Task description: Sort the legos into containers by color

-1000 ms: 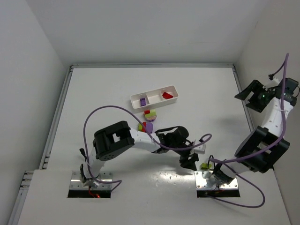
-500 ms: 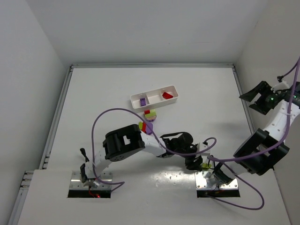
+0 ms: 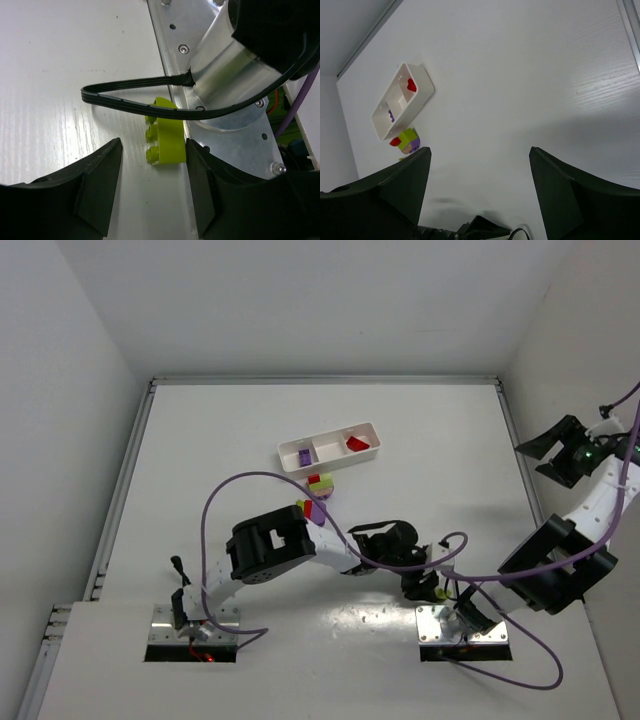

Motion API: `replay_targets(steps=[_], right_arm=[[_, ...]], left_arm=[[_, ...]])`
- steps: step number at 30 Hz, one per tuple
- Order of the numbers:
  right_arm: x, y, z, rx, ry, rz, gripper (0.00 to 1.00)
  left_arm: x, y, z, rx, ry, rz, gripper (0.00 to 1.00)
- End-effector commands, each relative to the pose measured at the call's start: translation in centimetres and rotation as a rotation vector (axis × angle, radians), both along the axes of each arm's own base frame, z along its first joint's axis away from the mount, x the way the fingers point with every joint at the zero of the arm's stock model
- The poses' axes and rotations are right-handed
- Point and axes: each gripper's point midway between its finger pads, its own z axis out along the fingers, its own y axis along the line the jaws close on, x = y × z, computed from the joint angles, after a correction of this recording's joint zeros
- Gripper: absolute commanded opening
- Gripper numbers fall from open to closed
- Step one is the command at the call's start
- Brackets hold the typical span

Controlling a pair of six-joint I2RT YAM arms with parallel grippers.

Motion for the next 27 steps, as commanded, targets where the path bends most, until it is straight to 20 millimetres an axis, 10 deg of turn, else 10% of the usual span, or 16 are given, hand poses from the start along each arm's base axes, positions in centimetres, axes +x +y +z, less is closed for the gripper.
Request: replay_targets(steps=[1,14,27], right_arm=[[0.1,-0.5,2.0,-0.04,-0.05,0.009,0.8],[0.4,-0.8,0.6,-0.015,-0.065,-0.004,0.8],[5.1,3.8,1.3,0.013,-0.119,0.038,0.87]], left_arm=[[-0.8,-1.4,1.7,-0.069,-0.026,-0.049,0.59],[0.9,0.4,4.0,-0.078,0.051,0.045,0.03],[12.6,13.4,10.3,-0.055,-0.004,0.516,0.0]])
